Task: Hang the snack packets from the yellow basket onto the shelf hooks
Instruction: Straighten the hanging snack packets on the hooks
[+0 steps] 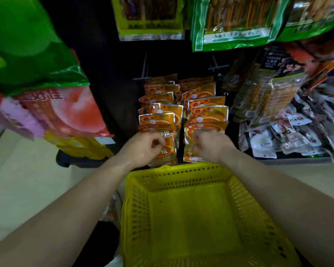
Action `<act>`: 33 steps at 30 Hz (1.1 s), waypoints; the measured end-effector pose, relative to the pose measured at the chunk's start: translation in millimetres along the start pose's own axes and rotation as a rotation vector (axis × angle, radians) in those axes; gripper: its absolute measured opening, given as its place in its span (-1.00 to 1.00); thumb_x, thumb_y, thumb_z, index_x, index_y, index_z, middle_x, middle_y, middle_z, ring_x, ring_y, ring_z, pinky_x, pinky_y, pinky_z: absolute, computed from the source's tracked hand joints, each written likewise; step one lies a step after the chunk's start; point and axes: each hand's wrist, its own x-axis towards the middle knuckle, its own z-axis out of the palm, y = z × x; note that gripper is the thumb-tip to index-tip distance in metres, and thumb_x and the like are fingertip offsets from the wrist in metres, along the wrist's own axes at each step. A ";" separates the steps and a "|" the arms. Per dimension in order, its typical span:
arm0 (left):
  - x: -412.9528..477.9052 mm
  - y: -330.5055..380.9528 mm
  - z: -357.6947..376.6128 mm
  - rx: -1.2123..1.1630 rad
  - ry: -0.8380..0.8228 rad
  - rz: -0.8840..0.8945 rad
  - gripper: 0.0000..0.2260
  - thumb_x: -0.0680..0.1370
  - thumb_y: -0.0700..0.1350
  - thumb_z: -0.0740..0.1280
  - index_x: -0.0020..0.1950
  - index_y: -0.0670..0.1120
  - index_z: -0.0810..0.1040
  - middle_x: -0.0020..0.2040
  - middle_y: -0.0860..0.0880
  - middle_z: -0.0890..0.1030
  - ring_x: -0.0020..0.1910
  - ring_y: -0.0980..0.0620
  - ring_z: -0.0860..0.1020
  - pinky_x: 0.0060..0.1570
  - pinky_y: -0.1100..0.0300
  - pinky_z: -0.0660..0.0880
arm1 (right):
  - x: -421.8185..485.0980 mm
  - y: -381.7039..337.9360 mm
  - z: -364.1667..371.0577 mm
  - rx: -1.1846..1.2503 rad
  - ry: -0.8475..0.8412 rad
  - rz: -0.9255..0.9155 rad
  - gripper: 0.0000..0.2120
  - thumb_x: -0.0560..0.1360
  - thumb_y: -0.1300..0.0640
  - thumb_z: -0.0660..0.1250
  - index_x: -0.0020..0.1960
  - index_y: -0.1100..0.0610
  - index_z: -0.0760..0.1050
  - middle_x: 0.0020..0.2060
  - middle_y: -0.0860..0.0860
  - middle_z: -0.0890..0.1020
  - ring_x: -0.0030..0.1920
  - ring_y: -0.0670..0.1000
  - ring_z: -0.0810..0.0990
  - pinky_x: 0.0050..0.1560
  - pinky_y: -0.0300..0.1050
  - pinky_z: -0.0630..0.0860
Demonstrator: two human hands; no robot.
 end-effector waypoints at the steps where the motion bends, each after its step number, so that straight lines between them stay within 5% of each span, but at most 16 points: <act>1: -6.3 -6.4 5.5 0.010 -0.004 -0.015 -0.91 0.57 -0.05 0.37 0.00 0.13 0.63 0.01 0.08 0.66 -0.02 0.08 0.61 0.05 0.04 0.56 | -0.7 -6.7 9.1 0.010 -0.054 -0.013 -0.75 0.51 -0.07 0.26 0.16 -0.03 0.45 0.10 0.08 0.61 0.08 0.19 0.58 0.02 0.06 0.55; 4: -12.5 -26.4 25.9 0.024 -0.078 -0.093 -0.82 0.58 -0.06 0.35 0.17 0.09 0.62 0.10 0.03 0.67 0.07 0.03 0.62 0.13 0.04 0.55 | 4.1 -25.0 40.2 0.019 -0.161 -0.089 -0.66 0.56 -0.08 0.23 0.31 -0.06 0.42 0.17 0.10 0.60 0.12 0.20 0.57 0.04 0.11 0.57; 10: 15.9 -51.3 51.8 0.049 -0.097 -0.186 -0.48 0.60 0.02 0.32 0.55 0.17 0.29 0.49 -0.07 0.43 0.39 -0.11 0.46 0.34 -0.02 0.42 | 36.5 -42.9 79.8 0.033 -0.247 -0.131 -0.40 0.58 -0.01 0.23 0.55 -0.14 0.07 0.46 0.10 0.36 0.32 0.23 0.46 0.16 0.13 0.53; 16: 53.1 -67.9 63.6 0.016 -0.094 -0.241 -0.47 0.61 0.05 0.29 0.57 0.17 0.24 0.53 -0.05 0.37 0.44 -0.11 0.40 0.39 0.01 0.39 | 64.1 -36.9 96.9 0.094 -0.242 -0.143 -0.28 0.56 -0.07 0.28 0.58 -0.16 -0.05 0.49 0.11 0.31 0.34 0.23 0.45 0.24 0.15 0.49; 27: 40.8 -60.3 62.3 -0.015 -0.107 -0.256 -0.51 0.61 0.06 0.30 0.54 0.17 0.30 0.50 -0.05 0.41 0.42 -0.11 0.42 0.38 -0.04 0.41 | 49.7 -29.2 86.9 0.132 -0.212 -0.113 -0.38 0.56 -0.10 0.29 0.55 -0.07 0.15 0.38 0.10 0.41 0.36 0.20 0.42 0.23 0.08 0.43; 33: 18.5 -44.7 37.9 -0.089 -0.030 -0.212 -0.54 0.58 0.02 0.35 0.48 0.13 0.39 0.42 -0.03 0.51 0.36 -0.07 0.49 0.34 -0.05 0.46 | 38.4 -33.5 55.8 0.142 -0.126 -0.076 -0.34 0.54 -0.09 0.31 0.56 -0.03 0.12 0.46 0.10 0.31 0.40 0.20 0.38 0.27 0.09 0.42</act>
